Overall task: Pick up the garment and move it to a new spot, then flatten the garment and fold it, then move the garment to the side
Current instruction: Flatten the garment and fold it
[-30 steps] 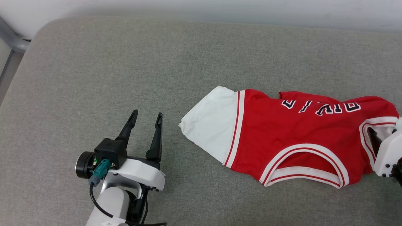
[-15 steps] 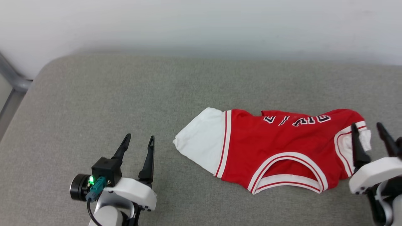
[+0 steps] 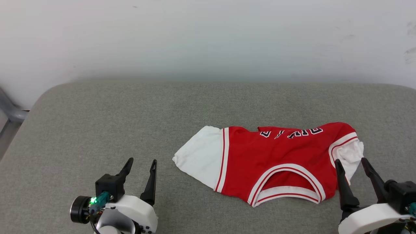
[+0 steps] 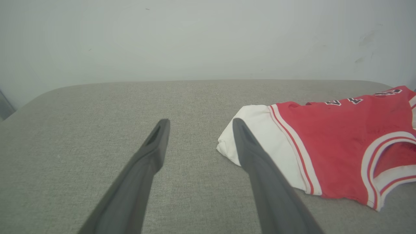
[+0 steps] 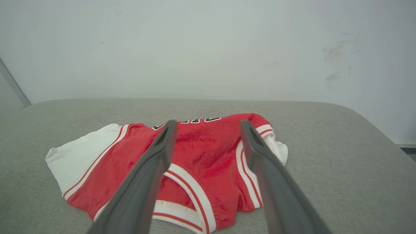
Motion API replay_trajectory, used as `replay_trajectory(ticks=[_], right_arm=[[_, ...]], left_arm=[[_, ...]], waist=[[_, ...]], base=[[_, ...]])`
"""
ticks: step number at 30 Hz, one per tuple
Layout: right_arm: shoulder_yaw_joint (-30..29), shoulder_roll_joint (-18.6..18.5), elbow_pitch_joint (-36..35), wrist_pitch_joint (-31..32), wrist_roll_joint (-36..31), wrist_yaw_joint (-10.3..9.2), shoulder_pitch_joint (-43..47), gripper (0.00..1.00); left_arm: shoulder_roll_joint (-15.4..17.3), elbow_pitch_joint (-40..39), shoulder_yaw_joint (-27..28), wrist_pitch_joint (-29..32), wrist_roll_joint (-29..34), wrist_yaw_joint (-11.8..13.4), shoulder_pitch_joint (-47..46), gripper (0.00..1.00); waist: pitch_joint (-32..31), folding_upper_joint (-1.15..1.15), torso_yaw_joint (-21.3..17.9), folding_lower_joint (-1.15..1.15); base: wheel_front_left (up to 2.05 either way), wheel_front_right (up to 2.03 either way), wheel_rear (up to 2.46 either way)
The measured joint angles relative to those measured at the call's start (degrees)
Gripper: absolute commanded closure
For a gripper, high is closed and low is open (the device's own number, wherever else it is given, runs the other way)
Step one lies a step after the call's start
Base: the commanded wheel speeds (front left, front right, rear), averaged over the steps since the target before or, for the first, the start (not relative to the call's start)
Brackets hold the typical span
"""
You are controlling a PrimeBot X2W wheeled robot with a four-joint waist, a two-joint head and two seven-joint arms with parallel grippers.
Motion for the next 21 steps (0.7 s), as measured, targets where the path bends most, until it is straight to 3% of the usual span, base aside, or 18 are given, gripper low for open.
replay_trajectory(ticks=[3,9,15,21], right_arm=[[0.38,0.25,-2.47,1.2,-0.11,0.0,1.03,0.0],[0.78,0.38,-4.2,2.74,-0.09,0.0,0.57,0.0],[1.32,0.46,-4.09,2.8,0.58,0.0,-1.53,0.0],[1.6,0.48,-2.66,1.93,1.42,0.0,-3.08,0.0]], left_arm=[[0.67,0.62,-0.26,4.97,-1.15,-0.79,-1.3,0.0],[0.59,3.91,-0.85,23.4,-7.82,-2.59,-8.9,0.0],[1.57,7.8,-2.05,37.04,-10.96,-3.27,-16.22,0.0],[3.23,12.04,-4.05,44.55,-12.2,-3.79,-20.92,0.0]], waist=[[0.6,0.0,-0.67,0.0],[3.51,0.0,-1.99,0.01],[7.83,0.0,-3.64,0.01],[11.57,0.0,-5.7,0.02]], base=[[0.0,0.0,0.0],[0.0,0.0,0.0],[0.0,0.0,0.0],[0.0,0.0,0.0]])
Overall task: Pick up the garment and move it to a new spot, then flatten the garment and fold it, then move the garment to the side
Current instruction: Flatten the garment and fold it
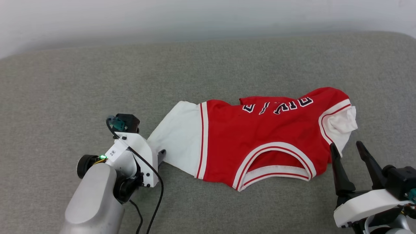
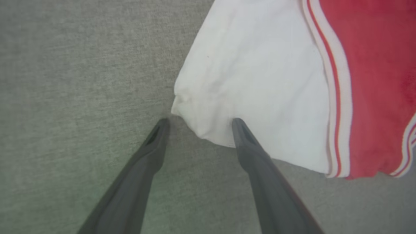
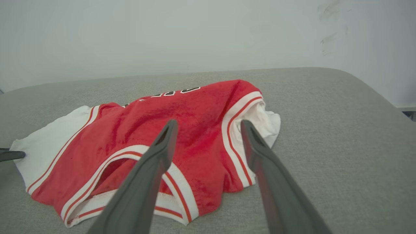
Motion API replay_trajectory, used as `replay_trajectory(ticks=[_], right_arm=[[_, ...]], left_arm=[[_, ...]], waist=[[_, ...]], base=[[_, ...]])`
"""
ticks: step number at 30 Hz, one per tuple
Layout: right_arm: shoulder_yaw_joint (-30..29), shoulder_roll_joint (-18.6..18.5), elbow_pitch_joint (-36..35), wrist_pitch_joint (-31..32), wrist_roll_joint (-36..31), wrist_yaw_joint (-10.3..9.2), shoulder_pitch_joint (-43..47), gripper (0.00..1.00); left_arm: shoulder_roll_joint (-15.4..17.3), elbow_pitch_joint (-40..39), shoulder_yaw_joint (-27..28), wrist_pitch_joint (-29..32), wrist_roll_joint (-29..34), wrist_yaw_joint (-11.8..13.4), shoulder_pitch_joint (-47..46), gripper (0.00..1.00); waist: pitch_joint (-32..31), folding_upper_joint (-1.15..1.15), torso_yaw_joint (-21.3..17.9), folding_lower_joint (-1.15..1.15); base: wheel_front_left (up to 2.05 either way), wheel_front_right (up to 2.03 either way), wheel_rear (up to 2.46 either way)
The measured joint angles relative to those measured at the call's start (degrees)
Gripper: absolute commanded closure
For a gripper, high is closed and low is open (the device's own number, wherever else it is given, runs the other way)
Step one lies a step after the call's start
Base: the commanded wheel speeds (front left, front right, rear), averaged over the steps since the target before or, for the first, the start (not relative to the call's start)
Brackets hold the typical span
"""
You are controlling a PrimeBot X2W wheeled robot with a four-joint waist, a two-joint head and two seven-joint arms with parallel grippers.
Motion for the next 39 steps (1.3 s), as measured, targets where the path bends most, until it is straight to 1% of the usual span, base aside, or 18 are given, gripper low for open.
replay_trajectory(ticks=[8,9,10,11,13,15,17,21,26,30,33,36,39], right_arm=[[0.07,0.0,2.07,-0.54,1.07,0.0,-1.24,0.0],[0.07,0.0,2.31,-0.55,1.09,0.0,-1.3,0.0],[0.09,0.01,2.59,-0.55,1.1,0.0,-1.42,0.0],[0.02,0.01,2.86,-0.54,1.18,0.0,-1.56,0.0],[-0.27,0.01,3.38,-0.48,1.37,0.0,-1.85,0.0],[-0.56,0.01,3.92,-0.37,1.48,0.0,-1.82,0.0],[-0.86,0.01,4.45,-0.22,1.48,0.0,-1.7,0.0],[-2.42,0.01,5.1,0.37,1.92,0.0,-0.39,0.0],[-4.46,0.02,5.34,1.58,1.91,0.0,0.33,0.0],[-7.4,0.04,7.17,4.13,3.57,0.0,0.96,0.0],[-9.77,-0.67,10.06,8.09,5.31,0.01,0.15,0.0],[-11.92,-3.69,13.92,12.9,7.02,0.0,-2.89,0.0],[-12.32,-7.0,18.37,18.64,8.93,0.0,-7.34,0.0]], left_arm=[[1.34,4.21,-7.2,7.94,0.86,-0.18,-4.82,0.0],[1.44,4.5,-7.69,8.26,0.51,-0.14,-5.09,0.57],[1.7,4.64,-8.45,8.22,0.56,-0.14,-5.29,0.72],[1.85,4.74,-8.89,7.46,0.57,-0.14,-5.32,1.0],[1.77,5.06,-9.84,4.58,0.79,-0.31,-5.16,1.0],[1.43,5.54,-9.6,-0.37,1.13,-0.15,-3.95,1.0],[1.49,5.9,-8.96,-4.64,1.54,0.93,-2.7,1.0],[1.64,5.98,-7.97,-9.98,1.48,2.18,-0.14,1.0],[3.37,3.1,-5.06,-16.36,0.86,4.68,3.59,1.0],[4.21,-1.33,-2.94,-19.47,-0.16,6.56,7.21,1.0],[5.0,-5.61,-1.64,-20.51,-0.78,7.89,9.93,1.0],[5.78,-9.98,-1.23,-20.49,-0.91,8.93,11.8,1.0],[5.61,-14.03,-1.72,-19.67,-0.93,9.38,12.51,1.0]], waist=[[2.47,0.0,-1.4,0.0],[2.52,0.0,-1.49,-0.01],[2.51,0.0,-1.56,-0.01],[2.47,0.0,-1.61,-0.01],[2.18,0.0,-1.59,-0.01],[1.68,0.0,-1.48,0.0],[0.87,0.0,-1.37,0.0],[-1.03,0.0,-0.73,0.0],[-3.48,0.0,0.39,0.0],[-5.26,0.0,1.42,0.0],[-6.1,0.0,2.37,0.0],[-6.2,0.0,3.34,0.0],[-5.47,0.0,4.17,0.0]], base=[[0.0,0.0,0.0],[0.0,0.0,0.0],[0.0,0.0,0.0],[0.0,0.0,0.0],[0.0,0.0,0.0],[0.0,0.0,0.0],[0.0,0.0,0.0],[0.0,0.0,0.0],[0.0,0.0,0.0],[0.0,0.0,0.0],[0.0,0.0,0.0],[0.0,0.0,0.0],[0.0,0.0,0.0]])
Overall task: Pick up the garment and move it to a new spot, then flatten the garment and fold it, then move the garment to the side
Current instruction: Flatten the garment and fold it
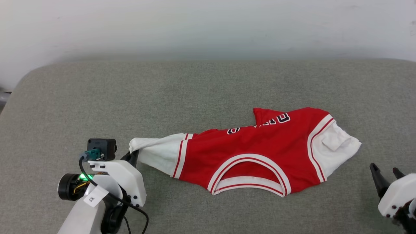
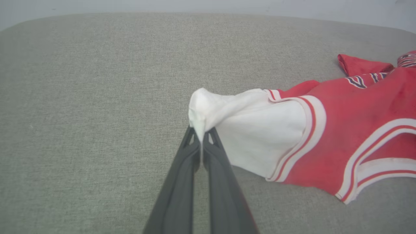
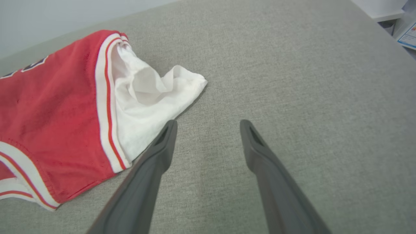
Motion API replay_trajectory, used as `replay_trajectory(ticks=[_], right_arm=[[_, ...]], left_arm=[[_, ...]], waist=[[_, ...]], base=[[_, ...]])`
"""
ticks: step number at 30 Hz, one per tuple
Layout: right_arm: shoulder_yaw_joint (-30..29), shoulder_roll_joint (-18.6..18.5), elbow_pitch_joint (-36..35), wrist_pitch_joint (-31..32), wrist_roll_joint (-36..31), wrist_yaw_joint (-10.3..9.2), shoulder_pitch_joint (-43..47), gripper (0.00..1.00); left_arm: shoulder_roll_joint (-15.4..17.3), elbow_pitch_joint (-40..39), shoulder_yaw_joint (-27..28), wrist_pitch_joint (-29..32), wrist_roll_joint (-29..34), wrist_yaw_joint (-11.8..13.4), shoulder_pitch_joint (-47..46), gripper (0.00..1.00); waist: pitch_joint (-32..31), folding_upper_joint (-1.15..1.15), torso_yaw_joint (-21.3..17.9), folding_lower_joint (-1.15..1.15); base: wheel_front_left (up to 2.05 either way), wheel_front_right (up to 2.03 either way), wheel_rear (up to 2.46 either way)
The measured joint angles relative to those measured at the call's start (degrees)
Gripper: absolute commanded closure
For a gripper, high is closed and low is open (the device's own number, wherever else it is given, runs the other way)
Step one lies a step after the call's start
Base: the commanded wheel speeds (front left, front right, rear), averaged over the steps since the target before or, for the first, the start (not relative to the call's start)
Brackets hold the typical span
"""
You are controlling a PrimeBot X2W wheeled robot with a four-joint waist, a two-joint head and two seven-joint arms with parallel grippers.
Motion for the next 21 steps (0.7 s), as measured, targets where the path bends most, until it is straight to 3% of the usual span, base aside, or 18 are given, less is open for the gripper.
replay_trajectory(ticks=[7,21], right_arm=[[4.3,-6.08,8.32,12.92,1.22,-0.01,-10.95,0.0],[12.02,-8.71,20.53,22.15,2.38,-0.02,-22.02,0.0]], left_arm=[[-0.69,-5.81,-1.13,1.25,0.38,0.78,-0.24,1.0],[-1.05,-7.77,-1.35,0.57,0.0,1.02,-3.12,1.0]], waist=[[3.43,0.0,1.91,0.0],[9.9,0.0,4.23,0.0]], base=[[0.0,0.0,0.0],[0.0,0.0,0.0]])
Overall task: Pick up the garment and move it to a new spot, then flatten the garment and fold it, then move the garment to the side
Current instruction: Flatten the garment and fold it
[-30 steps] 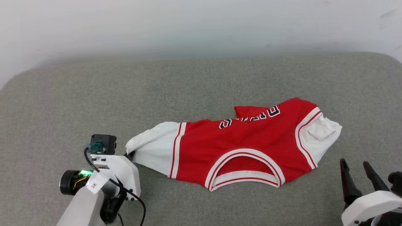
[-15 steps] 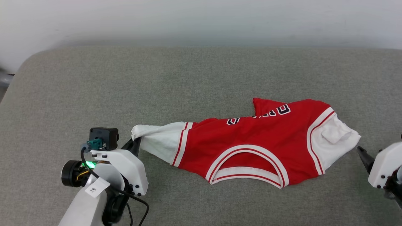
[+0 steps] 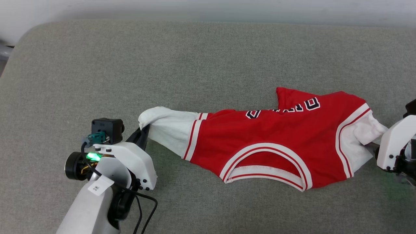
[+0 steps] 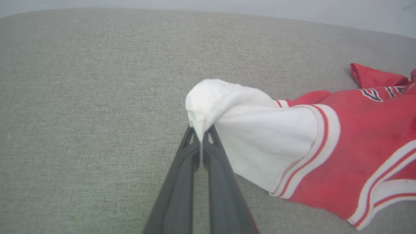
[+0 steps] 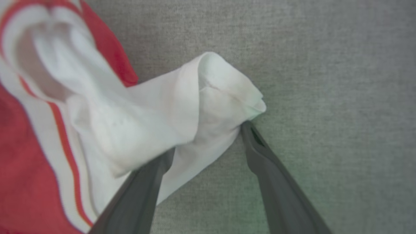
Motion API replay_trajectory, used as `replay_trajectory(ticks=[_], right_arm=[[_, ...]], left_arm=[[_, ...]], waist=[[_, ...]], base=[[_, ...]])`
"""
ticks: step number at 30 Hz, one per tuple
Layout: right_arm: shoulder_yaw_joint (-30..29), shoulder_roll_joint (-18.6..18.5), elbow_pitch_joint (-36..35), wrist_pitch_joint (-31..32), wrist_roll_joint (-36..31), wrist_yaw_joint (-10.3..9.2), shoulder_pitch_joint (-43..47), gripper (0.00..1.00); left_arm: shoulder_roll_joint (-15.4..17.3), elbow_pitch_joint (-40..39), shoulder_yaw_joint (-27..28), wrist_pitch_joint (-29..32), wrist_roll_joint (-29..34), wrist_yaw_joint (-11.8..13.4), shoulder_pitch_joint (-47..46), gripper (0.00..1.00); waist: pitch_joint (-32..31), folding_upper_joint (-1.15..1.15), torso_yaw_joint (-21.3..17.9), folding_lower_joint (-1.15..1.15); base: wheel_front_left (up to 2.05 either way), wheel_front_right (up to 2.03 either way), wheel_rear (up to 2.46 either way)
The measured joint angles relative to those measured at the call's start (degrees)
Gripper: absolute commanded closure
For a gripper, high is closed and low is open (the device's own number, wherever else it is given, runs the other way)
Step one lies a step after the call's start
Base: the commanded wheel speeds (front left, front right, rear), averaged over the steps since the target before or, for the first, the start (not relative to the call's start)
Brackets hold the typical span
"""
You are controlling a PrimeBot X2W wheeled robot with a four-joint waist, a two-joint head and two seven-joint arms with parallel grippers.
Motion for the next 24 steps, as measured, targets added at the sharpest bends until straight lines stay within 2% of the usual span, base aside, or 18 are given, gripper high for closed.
replay_trajectory(ticks=[1,3,7,12,18,24], right_arm=[[0.33,-0.24,0.51,0.48,0.55,-0.03,-0.22,0.0],[0.94,-0.63,1.31,0.96,1.69,-0.1,-0.74,0.99],[2.05,-0.6,1.77,0.0,3.3,-0.04,-1.25,1.0],[1.4,-0.88,-0.51,-4.83,4.74,0.01,-1.22,1.0],[-0.96,-1.57,-9.39,-10.51,4.81,0.02,-0.5,1.0],[-2.29,-1.1,-18.26,-12.65,1.96,0.02,-1.12,1.0]], left_arm=[[-0.12,0.1,0.04,-0.23,-0.12,-0.01,-0.07,1.0],[-0.15,0.45,0.04,-0.41,-0.21,-0.02,-0.16,1.0],[-0.21,1.04,0.05,-0.97,-0.56,-0.1,-0.32,1.0],[0.12,1.0,0.42,-2.32,-0.69,-0.2,-0.31,1.0],[1.56,-1.1,2.03,-4.33,-0.64,-0.15,-1.51,1.0],[3.35,-2.77,3.7,-4.99,-0.33,-0.26,-7.76,1.0]], waist=[[0.17,0.0,0.11,0.0],[0.37,0.0,0.25,0.0],[-0.03,0.0,0.18,0.0],[-1.65,0.0,-0.06,0.0],[-4.38,0.0,-0.81,0.0],[-6.62,0.0,-2.1,0.0]], base=[[0.0,0.0,0.0],[0.0,0.0,0.0],[0.0,0.0,0.0],[0.0,0.0,0.0],[0.0,0.0,0.0],[0.0,0.0,0.0]])
